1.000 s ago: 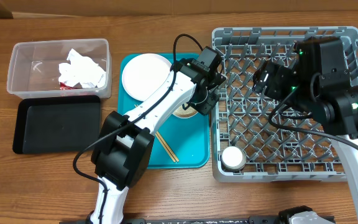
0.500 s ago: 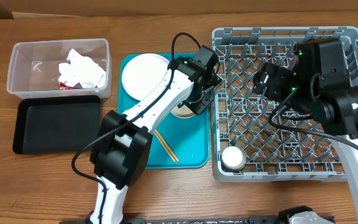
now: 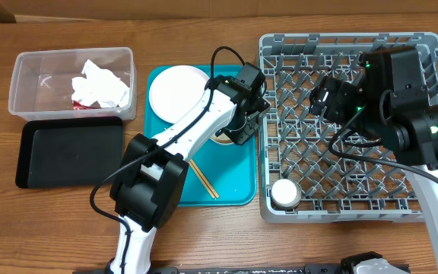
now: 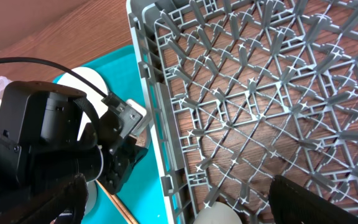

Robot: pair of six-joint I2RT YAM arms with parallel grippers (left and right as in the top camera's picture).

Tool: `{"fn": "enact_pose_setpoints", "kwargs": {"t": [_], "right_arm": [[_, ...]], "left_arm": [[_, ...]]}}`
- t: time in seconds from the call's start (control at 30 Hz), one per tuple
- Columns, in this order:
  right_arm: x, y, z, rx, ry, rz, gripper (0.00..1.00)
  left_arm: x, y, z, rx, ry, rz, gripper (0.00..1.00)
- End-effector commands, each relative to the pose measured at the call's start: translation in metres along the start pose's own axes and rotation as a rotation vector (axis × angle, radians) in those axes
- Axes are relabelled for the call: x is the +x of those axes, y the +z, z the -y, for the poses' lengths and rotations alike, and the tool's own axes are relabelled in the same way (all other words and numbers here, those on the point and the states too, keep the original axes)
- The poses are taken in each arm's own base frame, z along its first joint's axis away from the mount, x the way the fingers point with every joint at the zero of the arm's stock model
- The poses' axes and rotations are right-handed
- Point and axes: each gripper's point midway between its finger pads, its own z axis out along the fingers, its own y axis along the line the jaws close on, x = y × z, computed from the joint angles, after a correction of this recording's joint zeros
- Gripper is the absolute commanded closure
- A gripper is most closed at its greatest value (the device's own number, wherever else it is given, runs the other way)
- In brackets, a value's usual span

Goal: Sort waste into correct bins and load items into the dishwasher

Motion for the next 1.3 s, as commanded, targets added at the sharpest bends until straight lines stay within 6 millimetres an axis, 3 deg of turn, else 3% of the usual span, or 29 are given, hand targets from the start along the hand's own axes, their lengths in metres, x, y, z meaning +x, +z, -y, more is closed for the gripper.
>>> {"fn": "enact_pose_setpoints", "kwargs": {"t": [0.0,0.37,0.57,0.83,0.97,1.27], "right_arm": [[-0.007,-0.006,-0.003,-0.01,-0.008,0.031,0.05],[-0.007,-0.006,-0.003,-0.01,-0.008,0.03,0.05],[-0.007,-0.006,-0.003,-0.01,-0.008,0.029,0.05],[-0.006,-0.006,-0.002,-0.008,-0.008,0.027,0.05],[-0.006,-0.006,-0.002,-0.008,-0.008,0.026,0.05],[-0.006,-0.006,-0.002,-0.008,-0.008,0.027,0.05]], "left_arm": [[0.005,0.006,0.002,0.004,0.021,-0.018,0.69],[0.016,0.015,0.002,0.002,0.016,-0.049,0.74],[0.016,0.015,0.001,0.0,0.016,-0.046,0.96],[0.012,0.01,0.001,-0.003,-0.004,-0.04,0.96],[0.001,-0.011,-0.001,-0.007,-0.068,-0.025,0.96],[-0.023,-0.102,-0.025,-0.023,-0.269,0.047,0.96]]}}
